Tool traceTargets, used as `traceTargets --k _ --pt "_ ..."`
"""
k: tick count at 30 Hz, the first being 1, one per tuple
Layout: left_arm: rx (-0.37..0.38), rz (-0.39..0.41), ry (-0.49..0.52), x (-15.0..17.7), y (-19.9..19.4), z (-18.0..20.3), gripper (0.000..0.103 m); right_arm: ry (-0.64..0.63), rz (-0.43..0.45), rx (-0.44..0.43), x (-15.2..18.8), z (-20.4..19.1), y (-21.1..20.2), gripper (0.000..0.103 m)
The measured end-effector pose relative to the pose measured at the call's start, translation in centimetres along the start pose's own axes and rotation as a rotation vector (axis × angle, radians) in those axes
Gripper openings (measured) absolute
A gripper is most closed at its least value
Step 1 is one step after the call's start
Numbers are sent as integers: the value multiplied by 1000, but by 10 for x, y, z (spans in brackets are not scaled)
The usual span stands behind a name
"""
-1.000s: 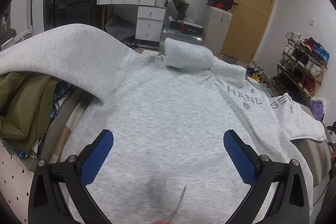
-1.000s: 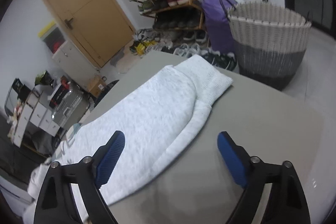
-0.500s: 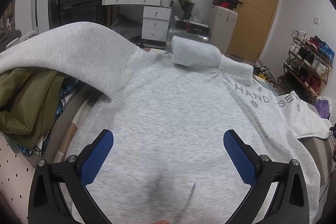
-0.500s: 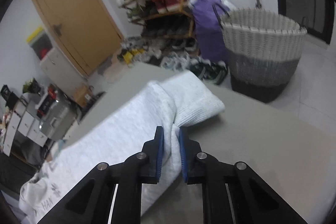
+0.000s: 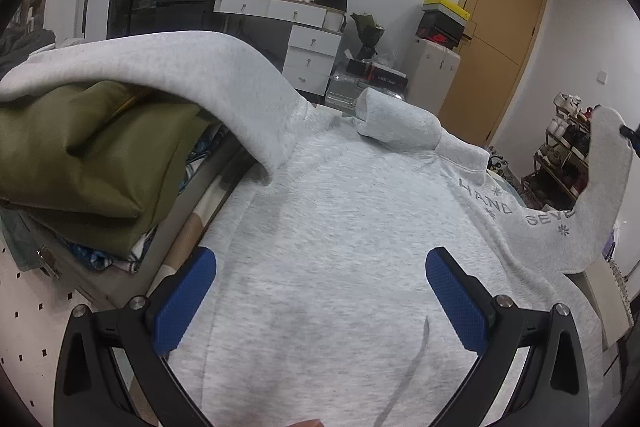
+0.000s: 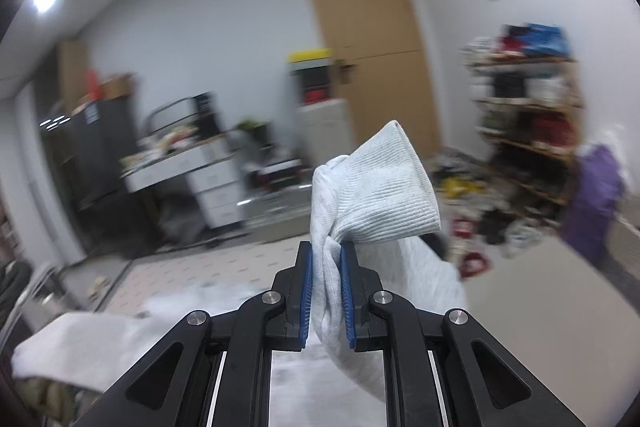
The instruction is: Fold large clothes
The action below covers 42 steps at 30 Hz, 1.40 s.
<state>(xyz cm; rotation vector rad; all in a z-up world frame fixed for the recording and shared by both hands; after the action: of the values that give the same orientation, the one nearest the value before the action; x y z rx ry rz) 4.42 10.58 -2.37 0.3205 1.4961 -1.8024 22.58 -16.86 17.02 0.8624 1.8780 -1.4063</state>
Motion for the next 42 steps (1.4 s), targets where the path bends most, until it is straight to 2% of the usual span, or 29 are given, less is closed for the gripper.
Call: traceTargets --k 4,6,7,8,9,10,12,14,19,22,26,30,31,32,33,34,35,38,42 --pt "1 14 -24 3 -10 -17 102 -138 -89 -249 24 -124 38 13" --pt "-2 20 -46 5 -13 -26 102 -215 -204 -397 48 -181 64 25" --pt "-3 22 -58 5 -14 -30 102 -252 -269 -455 59 -202 76 46" --pt "-5 24 -68 6 -14 -34 102 -296 -332 -511 74 -224 88 59" --pt "-7 24 -79 7 -15 -38 102 -341 -364 -511 87 -237 96 58" --pt "-9 24 -88 8 -15 -41 102 -366 -374 -476 93 -240 101 58" --pt "-12 23 -98 9 -14 -46 102 -388 -382 -378 98 -224 107 59" --pt "-9 19 -109 8 -10 -49 102 -339 -392 -294 96 -193 113 61" --pt "22 0 -112 0 4 -44 102 -132 -450 -14 86 -47 120 69" --pt "19 -11 -87 -1 9 -39 102 -16 -510 62 93 25 117 69" --pt "10 -30 -70 -1 12 -32 102 96 -628 33 127 83 138 70" --pt "-20 -40 -50 0 10 -22 102 191 -712 -93 152 95 170 70" --pt "-34 -42 -43 0 10 -19 102 197 -729 -98 155 95 176 65" --pt "-47 -41 -38 1 9 -17 102 196 -738 -115 158 92 182 55" --pt "-58 -40 -34 1 8 -16 102 162 -706 -117 158 88 181 46" --pt "-67 -41 -32 1 7 -15 102 118 -704 -133 159 83 183 26" --pt "-76 -43 -32 1 7 -14 102 79 -702 -142 160 78 184 15" --pt "-94 -51 -27 -1 10 -8 102 8 -635 -120 158 70 176 10" --pt "-114 -56 12 -3 12 3 102 90 -552 -72 145 102 163 9"
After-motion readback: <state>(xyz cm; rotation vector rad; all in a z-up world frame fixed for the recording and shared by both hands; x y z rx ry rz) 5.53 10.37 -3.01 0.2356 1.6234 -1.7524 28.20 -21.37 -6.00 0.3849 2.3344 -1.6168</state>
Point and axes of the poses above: each gripper's, at about its wrist camera, not at the fingertips, and y roughly the way its jaws point, z to its right, x to its underside, the point moved 1 cm from there along y, roughly the way its jaws point, and after that the axes turned 12 degrees about -z, right-handed, at the moved point
